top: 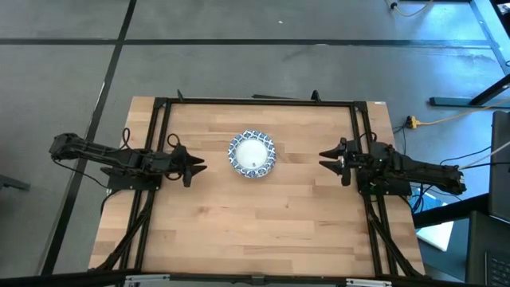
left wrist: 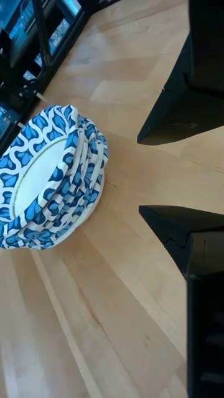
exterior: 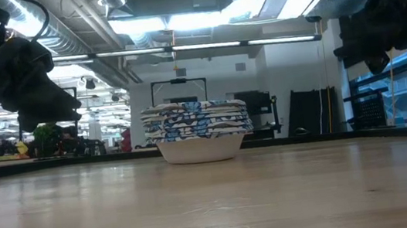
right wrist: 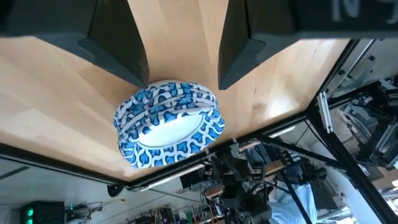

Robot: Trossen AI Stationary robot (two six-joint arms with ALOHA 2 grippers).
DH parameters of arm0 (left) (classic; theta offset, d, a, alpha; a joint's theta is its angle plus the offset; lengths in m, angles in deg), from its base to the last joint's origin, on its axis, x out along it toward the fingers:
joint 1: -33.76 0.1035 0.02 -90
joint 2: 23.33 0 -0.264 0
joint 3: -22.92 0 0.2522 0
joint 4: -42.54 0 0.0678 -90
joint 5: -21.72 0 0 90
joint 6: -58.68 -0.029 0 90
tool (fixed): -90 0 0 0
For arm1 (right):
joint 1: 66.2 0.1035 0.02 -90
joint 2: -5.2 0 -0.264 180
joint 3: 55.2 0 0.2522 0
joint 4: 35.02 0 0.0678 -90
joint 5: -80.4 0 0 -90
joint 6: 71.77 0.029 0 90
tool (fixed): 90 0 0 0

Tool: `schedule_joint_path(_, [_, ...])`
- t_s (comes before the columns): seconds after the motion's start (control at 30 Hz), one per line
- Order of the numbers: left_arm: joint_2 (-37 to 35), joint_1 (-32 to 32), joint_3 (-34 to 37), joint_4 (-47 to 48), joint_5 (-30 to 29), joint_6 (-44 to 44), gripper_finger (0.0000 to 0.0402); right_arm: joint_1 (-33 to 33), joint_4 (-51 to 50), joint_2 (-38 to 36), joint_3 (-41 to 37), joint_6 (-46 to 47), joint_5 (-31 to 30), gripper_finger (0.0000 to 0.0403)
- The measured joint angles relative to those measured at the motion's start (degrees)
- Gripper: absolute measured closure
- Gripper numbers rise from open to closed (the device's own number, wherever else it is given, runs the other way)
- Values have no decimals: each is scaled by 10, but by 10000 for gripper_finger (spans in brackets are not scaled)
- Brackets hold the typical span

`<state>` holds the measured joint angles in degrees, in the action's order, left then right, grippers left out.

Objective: Nest bowls inside each other
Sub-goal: Return to Home Position

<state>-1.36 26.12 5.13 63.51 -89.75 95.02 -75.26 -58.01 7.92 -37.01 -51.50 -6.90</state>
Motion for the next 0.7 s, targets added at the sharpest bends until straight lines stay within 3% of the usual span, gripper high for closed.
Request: schedule_joint_path(0.7, [0,0,0,8,-1,-5,239,0,-21,0,0,-12,-1,210])
